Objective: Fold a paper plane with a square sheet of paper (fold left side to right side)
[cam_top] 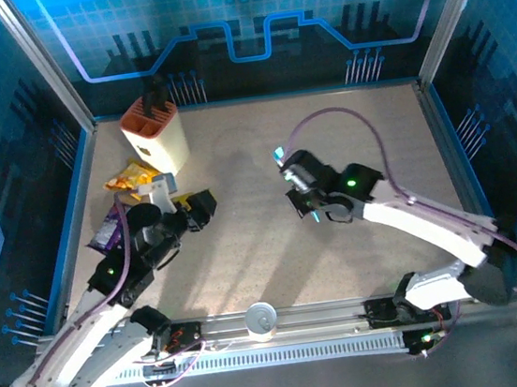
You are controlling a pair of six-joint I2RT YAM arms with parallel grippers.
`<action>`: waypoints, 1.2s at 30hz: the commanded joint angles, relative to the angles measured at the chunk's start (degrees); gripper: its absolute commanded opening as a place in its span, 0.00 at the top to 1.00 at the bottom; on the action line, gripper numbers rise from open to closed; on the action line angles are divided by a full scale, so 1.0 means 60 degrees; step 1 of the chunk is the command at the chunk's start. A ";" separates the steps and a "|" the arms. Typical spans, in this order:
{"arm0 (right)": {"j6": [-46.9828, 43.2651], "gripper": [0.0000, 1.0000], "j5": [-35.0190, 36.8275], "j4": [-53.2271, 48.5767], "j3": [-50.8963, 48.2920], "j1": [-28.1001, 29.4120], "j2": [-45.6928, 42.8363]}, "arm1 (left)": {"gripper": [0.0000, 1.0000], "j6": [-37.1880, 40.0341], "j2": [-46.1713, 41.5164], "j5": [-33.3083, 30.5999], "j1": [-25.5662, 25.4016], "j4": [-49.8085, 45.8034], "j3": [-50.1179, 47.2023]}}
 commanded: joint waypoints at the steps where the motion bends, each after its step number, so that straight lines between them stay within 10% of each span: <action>1: 0.0357 0.93 0.3319 -0.2399 0.0909 0.0679 0.1212 | 0.35 0.0288 -0.0568 -0.1540 0.0056 -0.0994 -0.0257; 9: 0.0943 0.92 0.4642 -0.4401 0.2836 0.1723 0.5131 | 0.34 0.0303 -0.1398 -0.2274 0.0076 -0.1610 -0.0295; 18: 0.0289 0.89 0.3112 -0.3802 0.3541 0.2007 0.7169 | 0.33 0.0276 -0.1434 -0.2198 0.0105 -0.1591 -0.0362; 36: -0.0285 0.32 -0.0512 -0.0830 0.1374 0.1033 0.4121 | 0.23 -0.0307 -0.0150 -0.1051 0.0304 -0.0907 -0.0356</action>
